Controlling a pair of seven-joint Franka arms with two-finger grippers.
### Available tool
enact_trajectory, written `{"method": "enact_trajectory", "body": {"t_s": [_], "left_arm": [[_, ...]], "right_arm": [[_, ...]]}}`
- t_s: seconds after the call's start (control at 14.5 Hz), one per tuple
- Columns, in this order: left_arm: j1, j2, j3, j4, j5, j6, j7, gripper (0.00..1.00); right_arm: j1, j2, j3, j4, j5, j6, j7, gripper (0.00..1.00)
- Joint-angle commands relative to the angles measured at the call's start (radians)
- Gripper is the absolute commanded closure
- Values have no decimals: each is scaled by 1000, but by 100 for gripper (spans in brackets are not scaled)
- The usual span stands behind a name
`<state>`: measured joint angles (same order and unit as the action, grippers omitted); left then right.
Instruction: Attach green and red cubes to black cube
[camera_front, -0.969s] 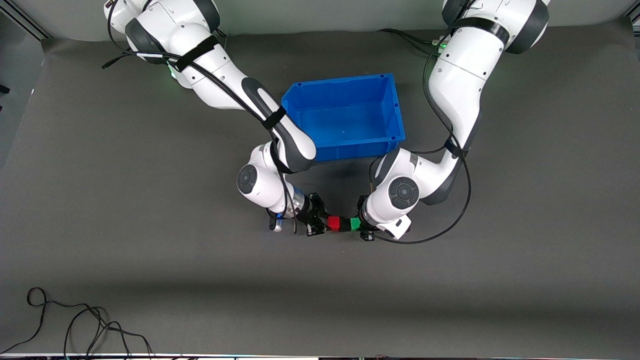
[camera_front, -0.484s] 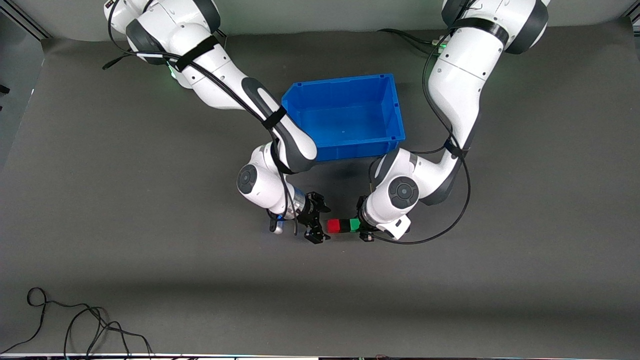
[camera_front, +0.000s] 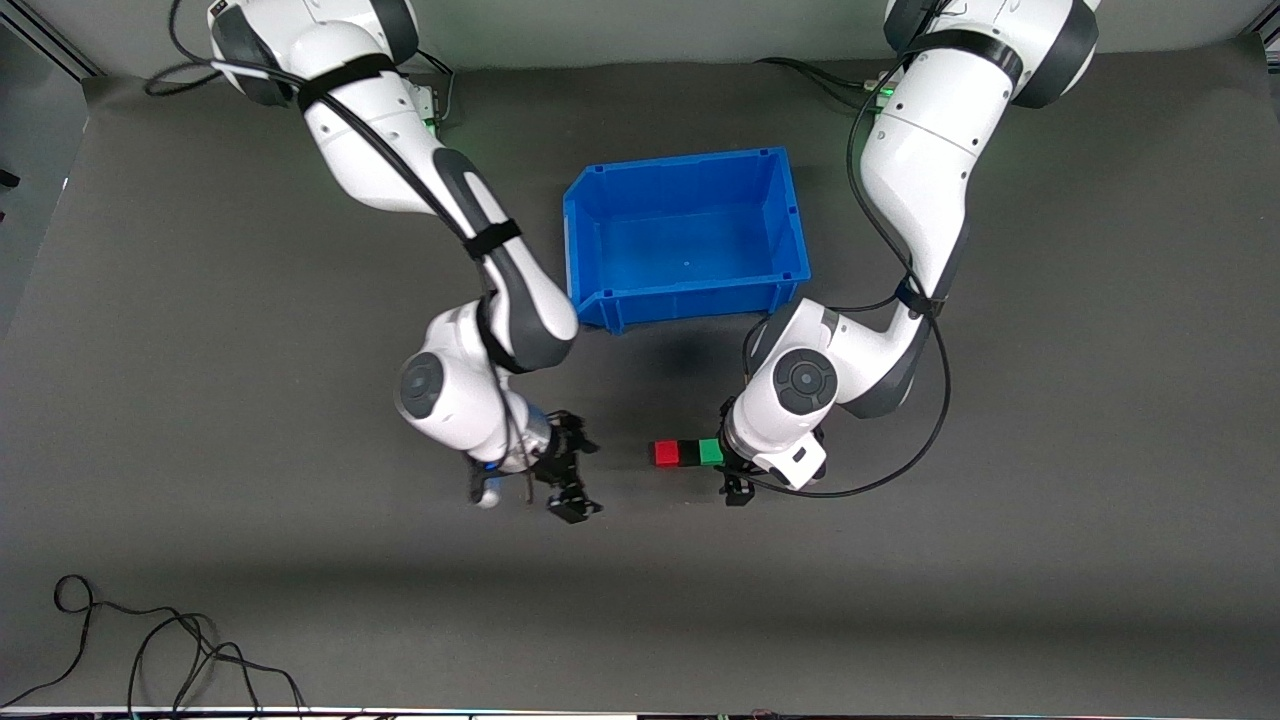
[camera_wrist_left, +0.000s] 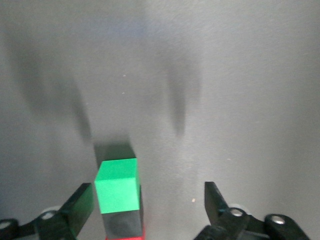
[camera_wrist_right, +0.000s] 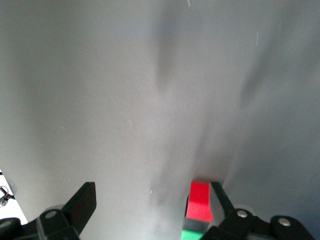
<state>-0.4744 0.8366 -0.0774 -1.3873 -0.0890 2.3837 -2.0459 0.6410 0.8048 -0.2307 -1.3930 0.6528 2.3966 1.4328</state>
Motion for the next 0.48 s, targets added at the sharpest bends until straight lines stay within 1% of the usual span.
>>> {"method": "enact_trajectory", "body": {"t_s": [0.0,0.07,0.14,0.21,0.42], "left_arm": [[-1,-51,51,13,37,-84,-7,0],[3,-77,68,14,72,-128,50,0],[8,-100,70,13,87,-159,140,0],[23,-117,71,13,86,-181,208,0],[104,-172,70,4,91,-248,318,0]], "right_arm": [[6,-68,-99,-32,-73,-135,-214,0],[6,-87,-148,-34,-79,-189,-323,0],[8,-102,-200,-32,-79,-238,-430,0],[6,-122,-247,-34,-79,-288,-533,0],[9,-183,-392,-34,-84,-446,-821,0]]}}
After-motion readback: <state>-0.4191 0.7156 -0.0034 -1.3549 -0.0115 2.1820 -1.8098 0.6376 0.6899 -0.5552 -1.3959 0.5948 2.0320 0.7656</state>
